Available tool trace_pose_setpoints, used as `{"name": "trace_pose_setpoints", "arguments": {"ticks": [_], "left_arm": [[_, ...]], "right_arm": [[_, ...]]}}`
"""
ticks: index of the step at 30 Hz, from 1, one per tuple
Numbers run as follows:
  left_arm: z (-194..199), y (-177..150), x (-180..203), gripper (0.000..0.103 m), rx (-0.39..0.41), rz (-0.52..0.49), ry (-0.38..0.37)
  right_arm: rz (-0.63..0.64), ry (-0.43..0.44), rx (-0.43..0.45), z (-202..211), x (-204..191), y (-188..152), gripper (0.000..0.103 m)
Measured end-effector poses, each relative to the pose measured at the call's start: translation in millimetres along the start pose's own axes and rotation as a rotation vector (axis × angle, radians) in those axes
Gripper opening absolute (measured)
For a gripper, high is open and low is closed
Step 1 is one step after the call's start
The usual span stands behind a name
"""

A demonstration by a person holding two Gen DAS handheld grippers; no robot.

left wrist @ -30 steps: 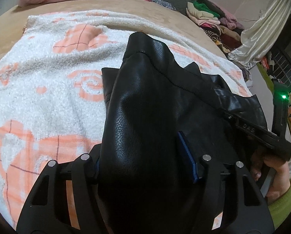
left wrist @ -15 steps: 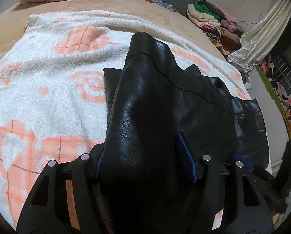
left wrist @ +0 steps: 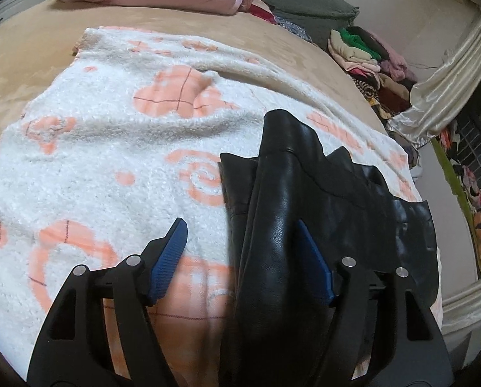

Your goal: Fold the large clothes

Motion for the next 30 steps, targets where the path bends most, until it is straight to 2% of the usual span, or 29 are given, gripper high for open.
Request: {"name": "trace_pose_setpoints", "arguments": {"ticks": [3, 5, 6, 8, 10, 12, 19, 20, 22, 24, 30], "left_arm": [[-0.4, -0.3, 0.0, 0.062, -0.001, 0.001, -0.001], [-1.1, 0.3, -0.4, 0.063, -0.005, 0.007, -0.004], [-1.9, 0.4, -1.4, 0.064, -0.006, 0.01, -0.004], [-3.1, 0.5, -5.3, 0.066, -0.013, 0.016, -0.005], [-4.7, 0.3, -7.7, 0.068, -0.023, 0.026, -0.01], [-6.0, -0.4, -10.1, 0.07, -0.036, 0.051, -0.029], [-5.3, -3.6, -4.4, 0.069, -0.067, 0.076, -0.117], [-8.3, -5.3, -2.5, 0.068, -0.083, 0.078, -0.136], [-13.3, -8.4, 1.1, 0.058, -0.108, 0.076, -0.16], [-16.7, -10.4, 5.0, 0.037, -0.137, 0.075, -0.212], [4.6, -7.0, 15.6, 0.025, -0.109, 0.063, -0.267]], "right_arm": [[0.106, -0.102, -0.051, -22.1, -22.0, 4.6, 0.081], [0.141, -0.156, -0.041, -30.1, -26.3, 3.7, 0.079], [0.156, -0.17, -0.025, -31.6, -27.8, 4.0, 0.075], [0.184, -0.184, 0.01, -26.2, -31.6, 1.4, 0.059], [0.23, -0.229, 0.071, -17.3, -38.3, 0.6, 0.033], [0.262, -0.271, 0.123, -7.6, -40.5, 1.1, 0.025], [0.231, -0.24, 0.158, 8.2, -30.5, -1.6, 0.021], [0.221, -0.235, 0.163, 9.2, -28.6, -1.5, 0.02], [0.184, -0.217, 0.173, 13.6, -23.8, 0.6, 0.019], [0.153, -0.187, 0.187, 16.7, -16.2, 1.3, 0.017], [0.09, -0.134, 0.217, 35.1, -4.4, 10.5, 0.017]]}}
Point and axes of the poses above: each gripper's, at about its wrist camera, not at the fingertips, and z roughly against the way its jaws point, x to its right, y to its top, the point moved 1 cm from there along -z, roughly the way its jaws point, and after that the axes turned 6 degrees about y, right-handed, at the moved point
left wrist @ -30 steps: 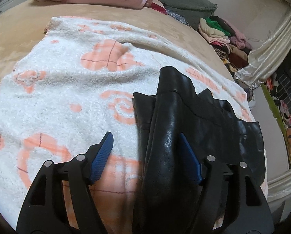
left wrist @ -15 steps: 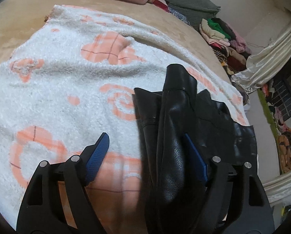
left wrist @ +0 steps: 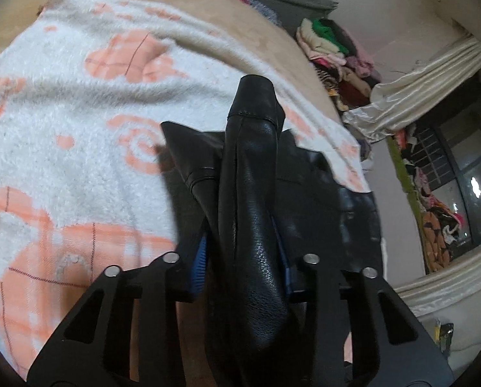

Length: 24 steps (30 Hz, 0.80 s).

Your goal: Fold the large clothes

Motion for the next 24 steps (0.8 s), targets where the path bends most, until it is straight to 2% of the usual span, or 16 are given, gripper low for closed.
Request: {"name": "trace_pose_setpoints", "arguments": {"ticks": [6, 9, 12, 16, 21, 24], "left_arm": [[27.9, -0.6, 27.0, 0.023, 0.067, -0.015, -0.051], [39.2, -6.8, 56.2, 0.023, 0.107, -0.059, -0.044], [49.0, -9.6, 98.7, 0.024, 0.146, -0.132, -0.013], [47.2, -11.9, 171.2, 0.026, 0.173, -0.243, 0.015], [25.9, -23.6, 247.1, 0.031, 0.171, -0.368, 0.07], [1.8, -34.4, 284.2, 0.036, 0.149, -0.433, 0.09]], "right_arm": [[-0.08, 0.037, 0.085, 32.0, 20.2, 7.4, 0.016], [-0.149, 0.048, 0.13, 54.5, 39.8, 2.9, 0.016], [-0.229, 0.047, 0.185, 81.7, 63.2, -5.6, 0.016], [-0.303, -0.013, 0.234, 118.5, 101.5, -17.3, 0.015], [-0.429, -0.05, 0.255, 154.2, 153.6, -49.6, 0.015], [-0.488, -0.072, 0.246, 165.7, 171.3, -73.0, 0.015]]}}
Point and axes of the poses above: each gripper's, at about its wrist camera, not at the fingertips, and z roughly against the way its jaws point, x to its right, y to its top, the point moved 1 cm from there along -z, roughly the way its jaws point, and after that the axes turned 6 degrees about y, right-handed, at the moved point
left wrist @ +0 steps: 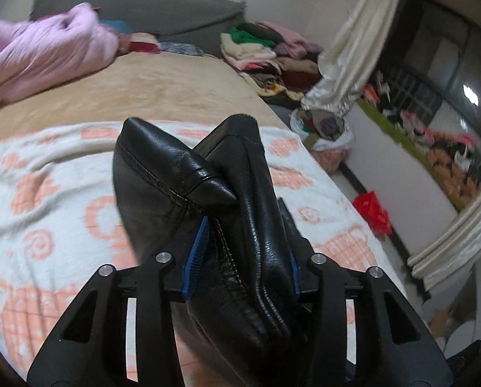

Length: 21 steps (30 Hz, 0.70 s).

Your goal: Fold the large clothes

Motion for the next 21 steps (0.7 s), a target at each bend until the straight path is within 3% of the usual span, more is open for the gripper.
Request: {"name": "trace_pose_setpoints", "arguments": {"ticks": [4, 9, 13, 15, 17, 19, 21], "left_arm": [[-33.3, -2.2, 45.8, 0.042, -0.047, -0.08, -0.002], [-49.6, -6.1, 66.6, 0.052, -0.059, -0.073, -0.035], [-49.2, -18.1, 49.3, 0.058, -0.046, -0.057, -0.003], [-56.6, -34.8, 24.6, 0.06, -0.074, -0.024, 0.061], [-67.9, -50.5, 2.2, 0.06, -0.11, -0.005, 0.112], [-84.5, -71.3, -19.3, 0.061, -0.175, 0.027, 0.125], [-91.9, -79.7, -29.3, 0.061, -0.193, 0.048, 0.112]], "right_arm": [[-0.104, -0.037, -0.015, 17.0, 40.2, -23.0, 0.015], [-0.174, -0.107, -0.052, 18.3, 76.7, -56.6, 0.015], [-0.342, -0.116, -0.16, 14.6, 106.8, -89.3, 0.016], [-0.416, -0.081, -0.18, 17.0, 114.4, -99.0, 0.016], [-0.471, -0.055, -0.19, 19.1, 115.1, -103.2, 0.02], [-0.48, -0.086, -0.218, 15.3, 118.5, -103.1, 0.05], [-0.507, -0.083, -0.242, 10.3, 123.2, -104.4, 0.055]]}}
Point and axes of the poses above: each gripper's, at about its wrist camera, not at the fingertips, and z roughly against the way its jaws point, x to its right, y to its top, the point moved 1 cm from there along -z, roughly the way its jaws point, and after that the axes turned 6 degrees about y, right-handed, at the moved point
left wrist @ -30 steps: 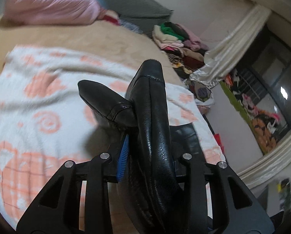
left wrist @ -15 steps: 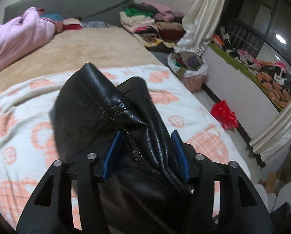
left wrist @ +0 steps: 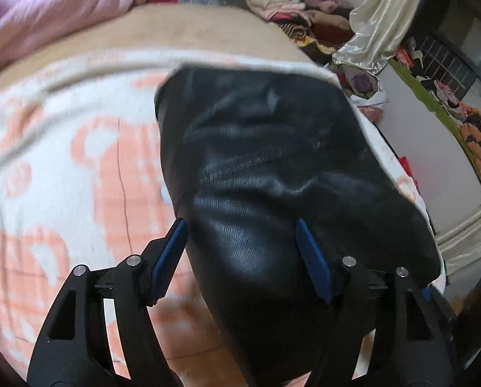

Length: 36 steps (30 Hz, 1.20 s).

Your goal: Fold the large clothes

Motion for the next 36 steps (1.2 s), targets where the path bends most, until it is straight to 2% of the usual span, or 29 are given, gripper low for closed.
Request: {"name": "trace_pose_setpoints", "arguments": {"ticks": [2, 4, 6, 8, 9, 10, 11, 12, 13, 15, 17, 23, 30, 32, 33, 34, 36], "left_arm": [[-1.0, -1.2, -3.8, 0.061, 0.013, -0.009, 0.007], [-0.2, 0.7, -4.2, 0.061, 0.021, -0.013, 0.003], [0.4, 2.8, 1.9, 0.061, 0.027, -0.029, 0.013], [2.1, -0.9, 5.7, 0.061, 0.039, -0.045, 0.025], [2.1, -0.8, 5.4, 0.061, 0.041, -0.044, 0.023], [3.0, -1.4, 4.4, 0.061, 0.04, -0.039, 0.017], [5.1, -1.8, 0.9, 0.062, 0.044, -0.027, 0.006], [10.0, -2.1, -1.4, 0.062, 0.053, -0.017, -0.004], [14.8, -1.3, -3.4, 0.062, 0.066, -0.013, -0.008], [28.5, -0.5, -7.5, 0.071, 0.101, -0.016, -0.025], [29.8, -2.2, -8.1, 0.072, 0.091, -0.015, -0.032], [-4.8, -21.3, 2.1, 0.082, -0.009, 0.002, -0.074], [-9.0, -26.1, 22.4, 0.084, -0.022, -0.038, -0.072], [-8.5, -27.2, 26.8, 0.084, -0.021, -0.061, -0.064], [-8.4, -27.7, 27.4, 0.084, -0.02, -0.065, -0.062], [-8.3, -27.9, 28.3, 0.084, -0.018, -0.068, -0.059], [-6.7, -27.2, 29.1, 0.084, -0.009, -0.075, -0.052]], "right_arm": [[-0.033, 0.039, -0.001, 2.5, -1.9, 6.4, 0.066], [-0.053, 0.095, 0.042, 9.0, -6.8, 22.5, 0.091], [-0.057, 0.103, 0.044, 8.5, -13.6, 44.2, 0.095], [-0.041, 0.053, -0.016, -6.9, -18.4, 65.0, 0.095], [-0.027, 0.036, -0.052, -18.7, -21.0, 72.8, 0.09], [-0.006, 0.017, -0.073, -32.6, -22.6, 81.2, 0.035], [0.021, -0.014, -0.094, -43.3, -26.0, 86.8, 0.023], [0.038, -0.008, -0.08, -44.8, -29.1, 91.8, 0.022], [0.049, 0.054, -0.032, -36.9, -34.5, 96.6, 0.022], [0.046, 0.158, 0.043, -20.0, -33.9, 101.3, 0.022], [0.031, 0.154, 0.082, -9.8, -20.2, 99.2, 0.022], [-0.182, 0.117, -0.083, -43.6, 60.6, 61.5, 0.023], [-0.13, 0.037, -0.111, -43.8, 56.6, 52.7, 0.032], [-0.145, 0.027, -0.119, -41.6, 58.6, 51.5, 0.049], [-0.161, 0.023, -0.124, -42.7, 61.2, 51.2, 0.068], [-0.184, 0.03, -0.125, -41.0, 65.3, 51.3, 0.079], [-0.223, 0.069, -0.13, -38.8, 70.4, 53.7, 0.079]]}}
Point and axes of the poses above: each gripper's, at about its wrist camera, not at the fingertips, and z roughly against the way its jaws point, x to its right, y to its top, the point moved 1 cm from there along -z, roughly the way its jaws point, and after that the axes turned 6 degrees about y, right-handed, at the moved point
